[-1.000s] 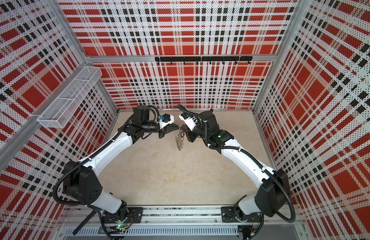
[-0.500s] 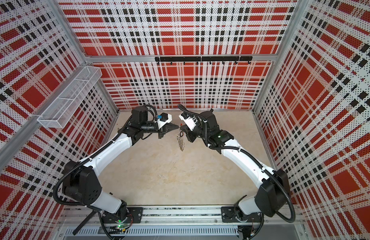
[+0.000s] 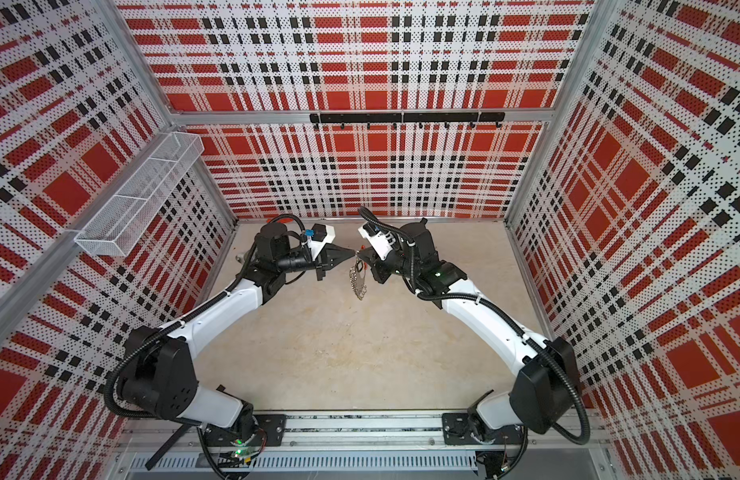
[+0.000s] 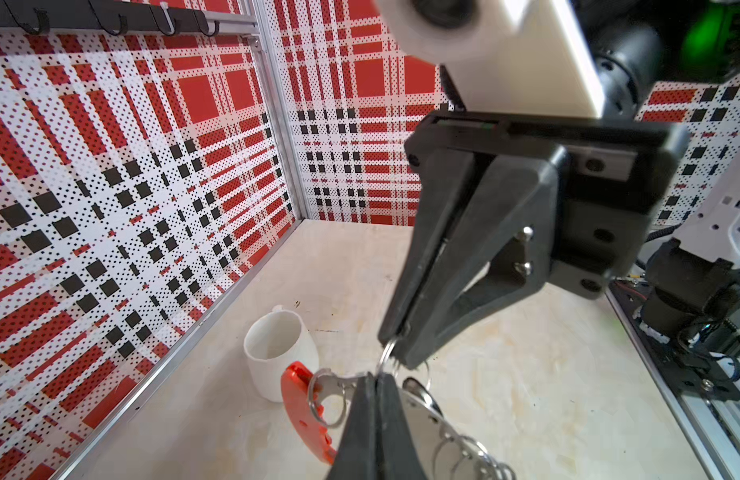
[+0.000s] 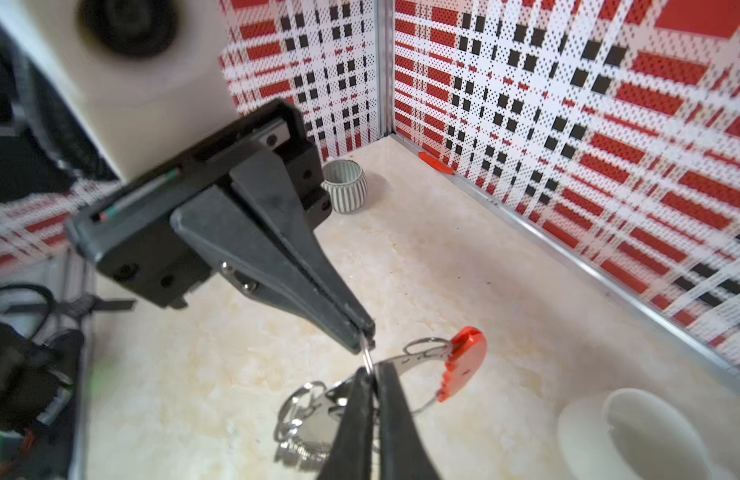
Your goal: Put the keys on the keyring
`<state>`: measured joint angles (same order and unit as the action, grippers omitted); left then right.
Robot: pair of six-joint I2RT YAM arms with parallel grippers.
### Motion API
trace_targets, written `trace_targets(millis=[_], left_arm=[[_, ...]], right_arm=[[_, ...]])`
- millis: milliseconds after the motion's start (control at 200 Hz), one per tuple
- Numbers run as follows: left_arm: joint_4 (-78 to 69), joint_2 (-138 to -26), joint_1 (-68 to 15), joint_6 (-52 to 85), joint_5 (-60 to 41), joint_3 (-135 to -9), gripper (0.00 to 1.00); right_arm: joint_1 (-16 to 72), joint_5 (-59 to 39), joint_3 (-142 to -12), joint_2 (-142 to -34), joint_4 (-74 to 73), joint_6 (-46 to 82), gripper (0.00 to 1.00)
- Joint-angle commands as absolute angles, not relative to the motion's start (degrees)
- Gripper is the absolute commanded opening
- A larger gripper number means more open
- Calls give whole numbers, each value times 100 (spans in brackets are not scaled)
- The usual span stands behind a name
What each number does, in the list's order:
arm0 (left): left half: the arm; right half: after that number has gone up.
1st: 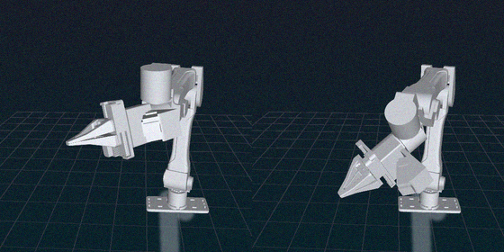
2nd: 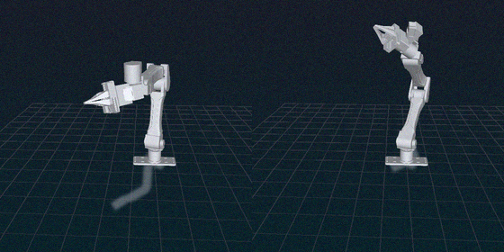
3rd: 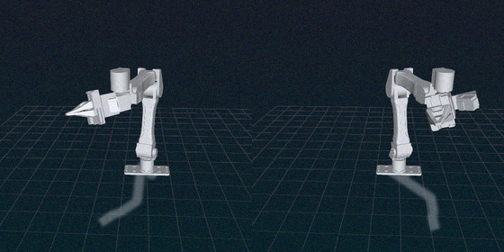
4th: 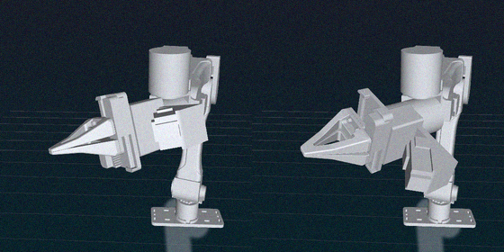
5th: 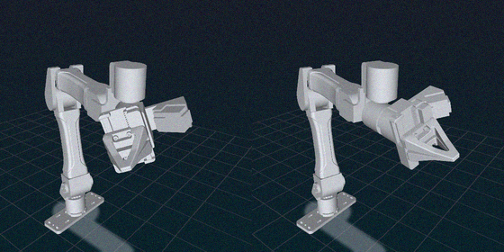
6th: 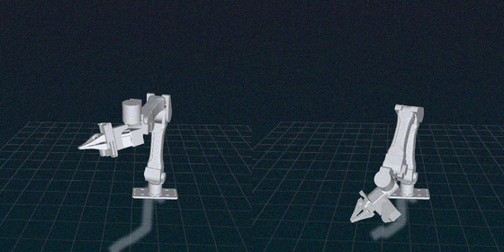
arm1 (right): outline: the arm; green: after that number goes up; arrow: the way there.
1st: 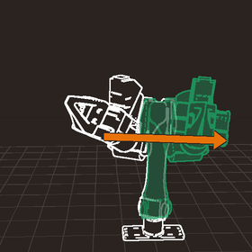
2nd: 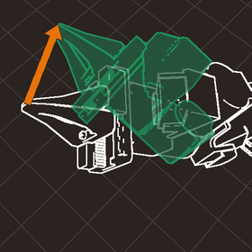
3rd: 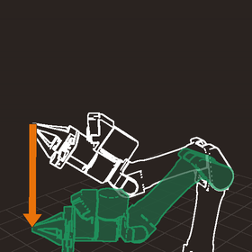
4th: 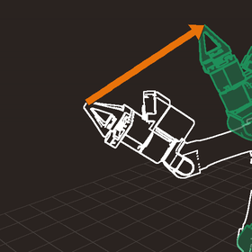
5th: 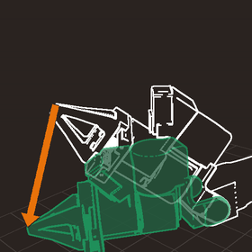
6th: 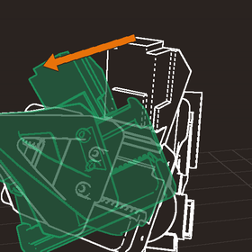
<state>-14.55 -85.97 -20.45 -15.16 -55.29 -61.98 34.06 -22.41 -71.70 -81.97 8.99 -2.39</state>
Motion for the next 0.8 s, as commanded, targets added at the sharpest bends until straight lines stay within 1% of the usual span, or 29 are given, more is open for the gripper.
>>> trace_targets(millis=[0, 150, 306, 461, 576, 797], left_arm=[[-2042, -8402, -2092, -1206, -5803, -6125, 0], [-2430, -8358, -2083, -869, -5774, -5959, 0], [-3320, -8305, -2074, -250, -5810, -5693, 0], [-4288, -8336, -2074, 598, -5686, -5514, 0], [-4772, -8372, -2079, 1080, -5582, -5489, 0], [-5219, -8459, -2118, 1483, -5509, -5484, 0]], right_arm=[[3385, -2532, -7137, -8116, 519, 12, 31], [2871, -3404, -6874, -7948, -103, 782, 37], [2407, -4407, -6572, -7935, -992, 1697, 39], [2297, -4921, -6432, -8039, -1516, 2179, 40], [2299, -5171, -6379, -8125, -1772, 2408, 34], [2301, -5248, -6356, -8261, -2048, 2599, 30]])
